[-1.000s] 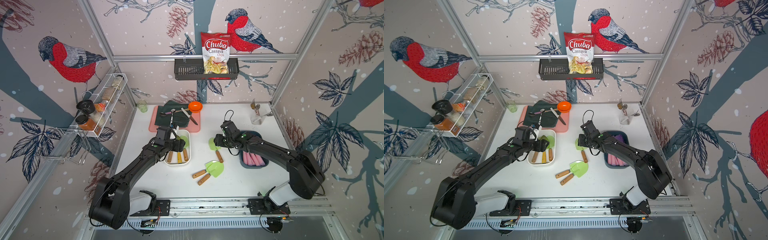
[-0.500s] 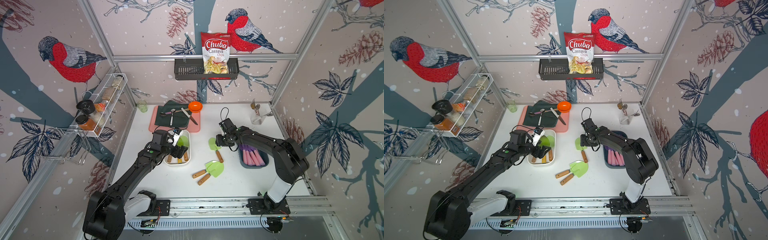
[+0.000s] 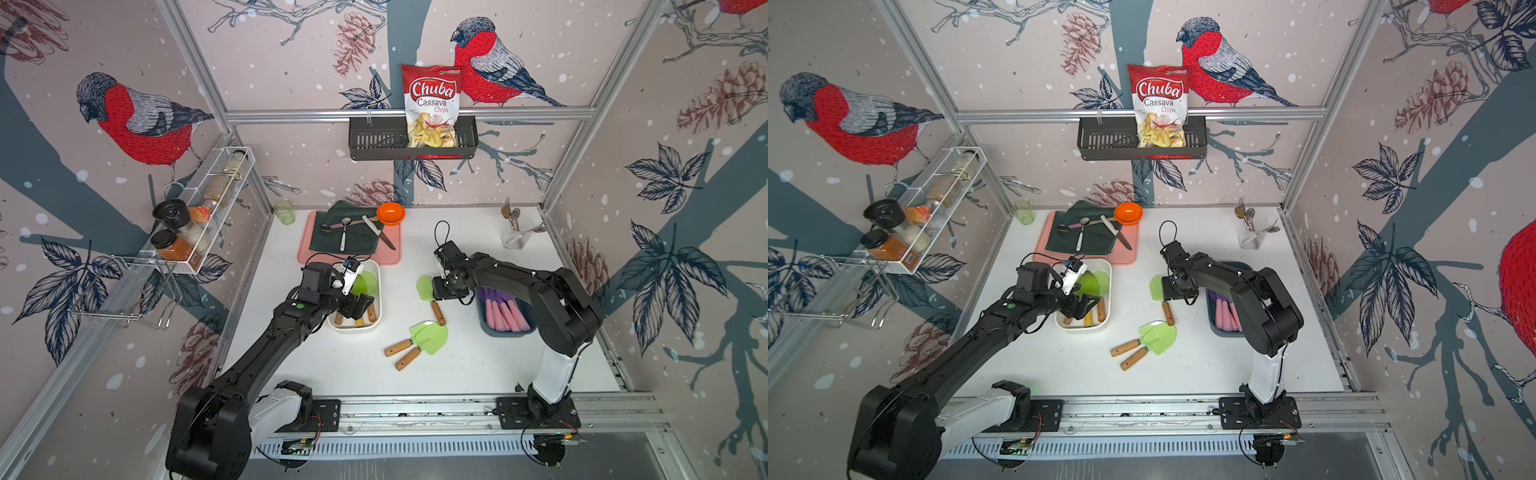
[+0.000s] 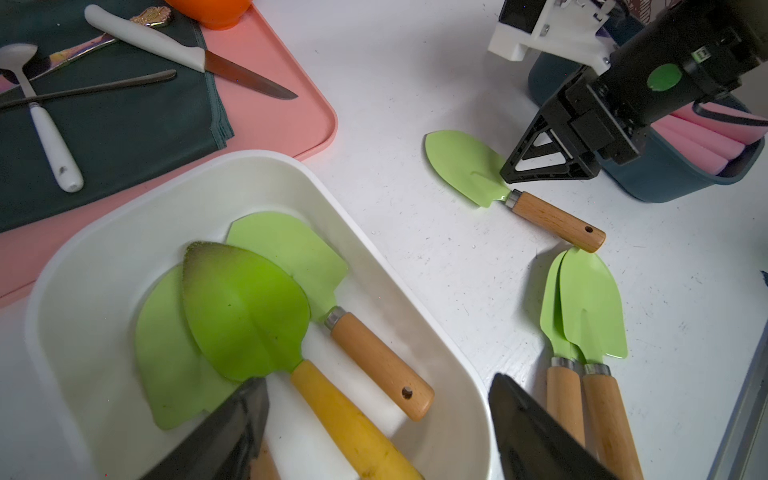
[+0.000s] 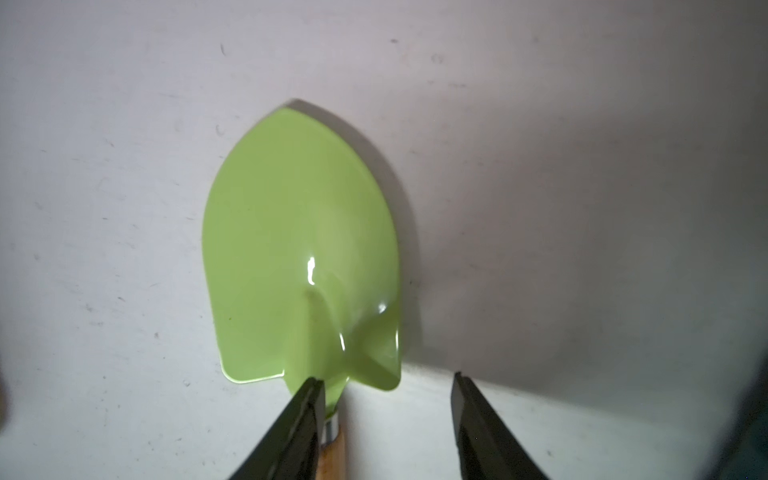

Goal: Sort the small shovels by color and place them into the storage box
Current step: Adjust the shovel at the center of the board.

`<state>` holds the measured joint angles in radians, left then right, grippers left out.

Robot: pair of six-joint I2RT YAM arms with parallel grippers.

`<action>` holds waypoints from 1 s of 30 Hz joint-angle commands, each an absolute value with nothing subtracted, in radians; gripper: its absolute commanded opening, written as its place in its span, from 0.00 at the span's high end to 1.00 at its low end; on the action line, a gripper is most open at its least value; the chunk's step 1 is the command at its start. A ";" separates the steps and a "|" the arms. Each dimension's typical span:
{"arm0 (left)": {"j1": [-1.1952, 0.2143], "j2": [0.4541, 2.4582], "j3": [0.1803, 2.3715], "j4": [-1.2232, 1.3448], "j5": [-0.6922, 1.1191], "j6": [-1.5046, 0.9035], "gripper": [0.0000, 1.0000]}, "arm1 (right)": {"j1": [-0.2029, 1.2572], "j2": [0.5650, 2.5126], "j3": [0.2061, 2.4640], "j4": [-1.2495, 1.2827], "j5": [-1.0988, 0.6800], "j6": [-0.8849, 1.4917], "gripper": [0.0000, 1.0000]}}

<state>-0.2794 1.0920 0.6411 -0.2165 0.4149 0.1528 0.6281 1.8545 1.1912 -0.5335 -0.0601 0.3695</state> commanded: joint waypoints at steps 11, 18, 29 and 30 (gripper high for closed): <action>-0.273 1.085 0.625 -0.170 0.438 0.131 0.14 | 0.728 1.794 1.147 -0.583 -0.025 0.431 0.47; -0.273 1.087 0.616 -0.161 0.455 0.121 0.14 | 0.771 1.736 1.147 -0.611 0.005 0.447 0.47; -0.273 1.089 0.611 -0.156 0.458 0.118 0.14 | 0.763 1.722 1.077 -0.644 0.036 0.307 0.47; -0.273 1.089 0.612 -0.156 0.458 0.119 0.14 | 0.756 1.721 1.074 -0.644 0.032 0.297 0.47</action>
